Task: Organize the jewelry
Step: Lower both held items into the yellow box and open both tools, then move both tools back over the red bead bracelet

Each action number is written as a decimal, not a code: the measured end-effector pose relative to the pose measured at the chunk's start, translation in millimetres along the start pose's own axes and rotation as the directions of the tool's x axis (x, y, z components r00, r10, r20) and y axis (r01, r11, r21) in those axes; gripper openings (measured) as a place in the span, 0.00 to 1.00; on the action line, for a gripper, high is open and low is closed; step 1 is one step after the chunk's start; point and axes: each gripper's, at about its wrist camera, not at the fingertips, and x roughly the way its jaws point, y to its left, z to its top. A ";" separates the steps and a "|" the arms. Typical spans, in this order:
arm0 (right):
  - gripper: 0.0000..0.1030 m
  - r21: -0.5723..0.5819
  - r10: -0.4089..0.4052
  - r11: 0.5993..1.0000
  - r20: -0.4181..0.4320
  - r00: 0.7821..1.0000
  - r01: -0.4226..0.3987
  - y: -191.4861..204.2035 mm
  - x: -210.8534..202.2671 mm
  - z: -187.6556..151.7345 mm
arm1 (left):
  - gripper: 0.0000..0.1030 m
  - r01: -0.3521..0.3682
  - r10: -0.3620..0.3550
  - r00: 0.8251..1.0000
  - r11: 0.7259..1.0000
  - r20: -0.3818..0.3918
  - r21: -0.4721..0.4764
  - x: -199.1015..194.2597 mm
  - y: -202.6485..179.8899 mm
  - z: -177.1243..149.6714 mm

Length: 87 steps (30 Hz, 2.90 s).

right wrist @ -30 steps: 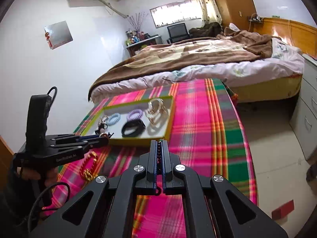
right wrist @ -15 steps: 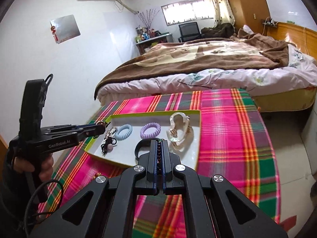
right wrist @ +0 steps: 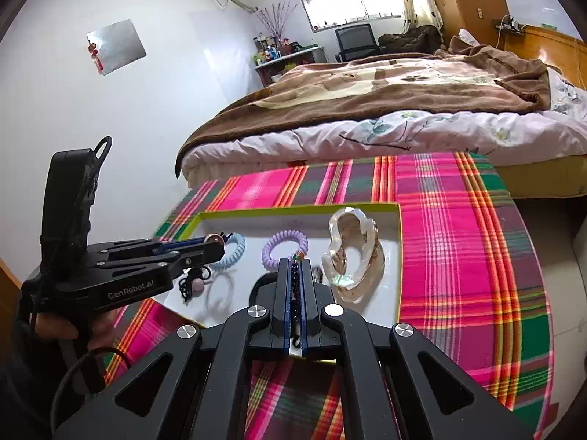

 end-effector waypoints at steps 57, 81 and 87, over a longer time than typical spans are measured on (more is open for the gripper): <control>0.29 -0.162 -0.006 0.987 -0.147 0.989 -0.019 60.4 -27.4 -83.7 | 0.62 -0.074 0.079 0.996 0.988 0.031 -0.138 -87.1 19.9 -87.4; 0.38 -0.405 0.079 0.893 -0.285 0.955 -0.195 128.2 12.0 -121.0 | 0.62 -0.087 0.091 0.996 0.958 0.003 -0.272 -106.8 59.5 -144.6; 0.28 -0.514 0.011 0.844 -0.266 0.964 -0.151 136.9 10.9 -127.9 | 0.62 -0.083 0.087 0.996 0.958 0.000 -0.274 -106.3 58.7 -146.1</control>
